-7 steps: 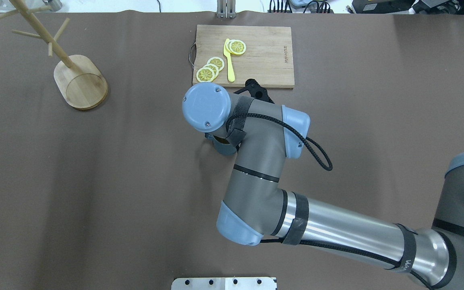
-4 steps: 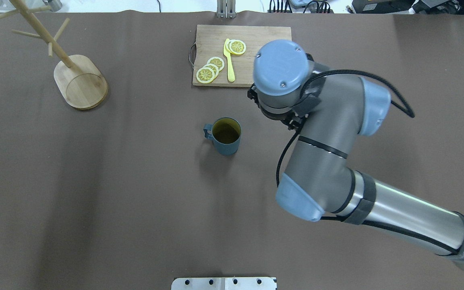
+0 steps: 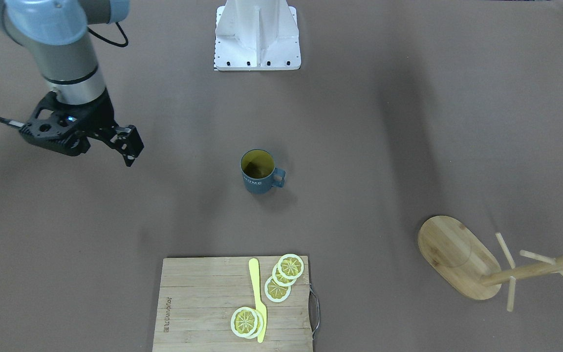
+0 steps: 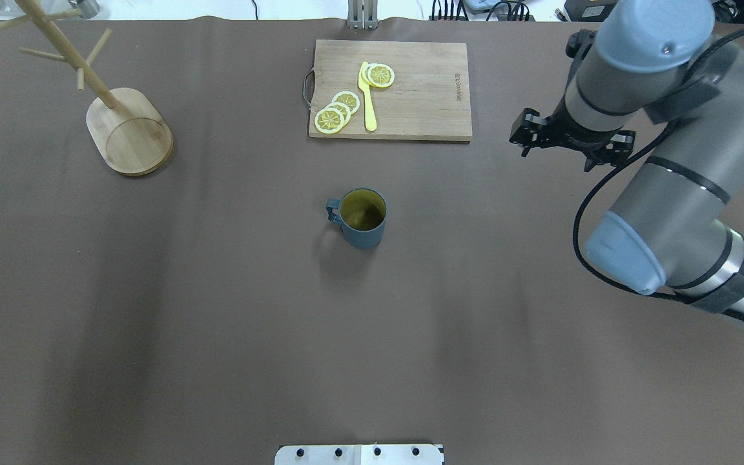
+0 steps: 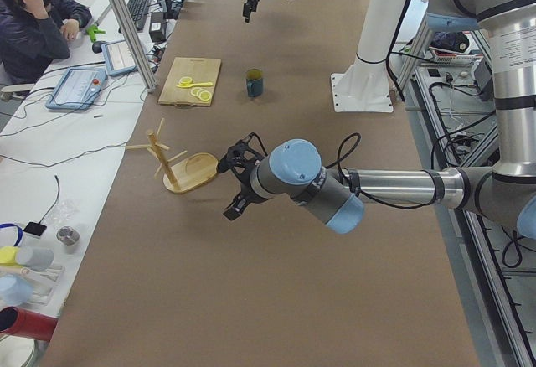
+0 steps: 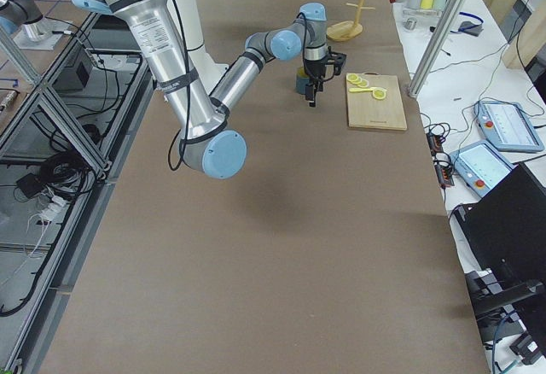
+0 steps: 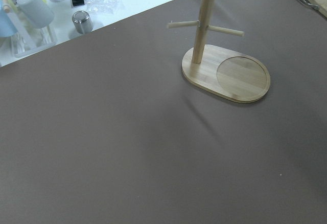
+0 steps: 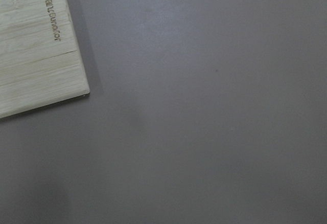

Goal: Hang cup on storage rack
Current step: 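Withdraw the right gripper away from the mug while the left arm moves in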

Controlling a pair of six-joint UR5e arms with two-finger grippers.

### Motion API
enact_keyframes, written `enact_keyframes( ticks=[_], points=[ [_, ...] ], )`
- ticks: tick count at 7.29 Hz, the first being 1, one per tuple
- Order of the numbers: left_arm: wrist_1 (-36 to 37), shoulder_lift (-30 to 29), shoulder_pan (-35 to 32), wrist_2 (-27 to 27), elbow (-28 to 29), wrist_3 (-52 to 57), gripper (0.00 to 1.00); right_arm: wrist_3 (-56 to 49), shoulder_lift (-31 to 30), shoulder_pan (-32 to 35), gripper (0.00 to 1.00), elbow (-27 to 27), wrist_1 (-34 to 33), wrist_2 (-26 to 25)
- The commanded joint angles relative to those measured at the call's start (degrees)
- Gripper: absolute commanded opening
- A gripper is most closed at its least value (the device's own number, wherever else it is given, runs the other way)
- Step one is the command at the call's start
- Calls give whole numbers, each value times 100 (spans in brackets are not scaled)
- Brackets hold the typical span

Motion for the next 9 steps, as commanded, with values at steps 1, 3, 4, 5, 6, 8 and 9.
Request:
enact_keyframes(
  ticks=[1, 3, 4, 5, 6, 8, 9],
  points=[
    [-1186, -33, 676, 75, -19, -1554, 100, -1848, -964, 893, 100, 17, 520, 545],
    [-1790, -95, 1389, 408, -27, -2257, 100, -3509, -1712, 1719, 100, -9, 663, 810],
    [-1836, -243, 1714, 723, -27, -2485, 100, -4352, -2064, 2176, 100, -18, 663, 985],
    [-1828, -358, 2083, 1057, -27, -2548, 100, -5118, -2468, 2572, 100, -53, 663, 1239],
    [-1836, -568, 2443, 1313, -27, -2888, 100, -5665, -2872, 2898, 100, -62, 742, 1346],
    [-1871, -1068, 3312, 1935, -19, -3556, 100, -5855, -3611, 3312, 100, -289, 1617, 1513],
    [-1871, -1314, 3856, 2514, -19, -3803, 100, -5820, -3962, 3410, 100, -482, 2161, 1531]
  ],
)
